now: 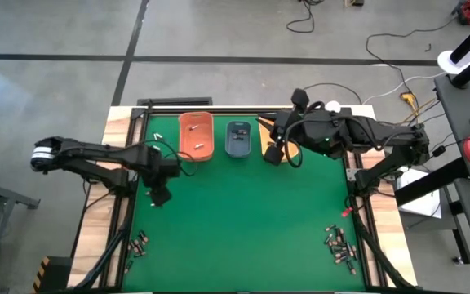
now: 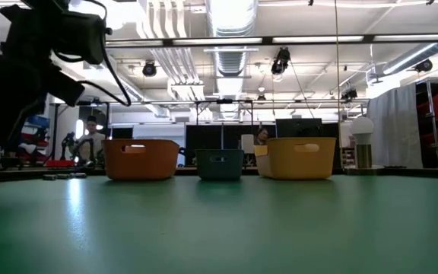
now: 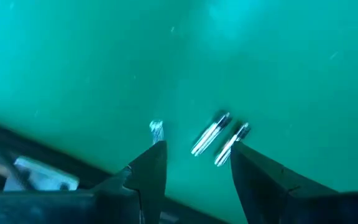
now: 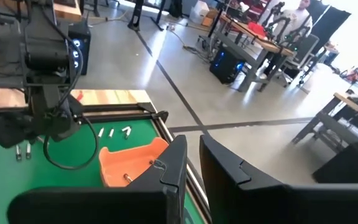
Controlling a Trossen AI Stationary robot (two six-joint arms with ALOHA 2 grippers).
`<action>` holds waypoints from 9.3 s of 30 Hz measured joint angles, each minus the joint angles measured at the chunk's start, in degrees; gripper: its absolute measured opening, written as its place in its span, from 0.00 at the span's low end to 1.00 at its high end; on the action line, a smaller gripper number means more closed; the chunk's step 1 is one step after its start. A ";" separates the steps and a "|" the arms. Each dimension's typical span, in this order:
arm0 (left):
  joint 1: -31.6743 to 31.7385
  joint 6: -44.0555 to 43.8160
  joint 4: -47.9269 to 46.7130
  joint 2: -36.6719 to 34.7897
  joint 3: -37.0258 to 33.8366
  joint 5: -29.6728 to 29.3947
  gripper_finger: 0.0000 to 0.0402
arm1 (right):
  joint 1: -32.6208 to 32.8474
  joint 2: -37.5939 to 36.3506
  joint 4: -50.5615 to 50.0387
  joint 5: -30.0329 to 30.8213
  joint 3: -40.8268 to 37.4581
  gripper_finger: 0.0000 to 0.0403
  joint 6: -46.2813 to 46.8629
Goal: Sort batteries
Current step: Put the silver battery into the orange bin
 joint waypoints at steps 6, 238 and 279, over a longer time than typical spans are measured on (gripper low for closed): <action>-1.23 4.91 0.69 4.58 -0.29 0.26 0.39 | 0.00 0.00 0.81 0.00 0.07 0.10 1.76; 35.76 43.02 20.01 43.86 33.73 -7.27 0.13 | 3.65 2.62 2.47 -1.49 0.33 0.10 12.33; -10.45 -19.33 7.01 -13.83 -2.48 -3.07 0.13 | 0.46 2.62 10.35 -1.38 0.33 0.10 6.65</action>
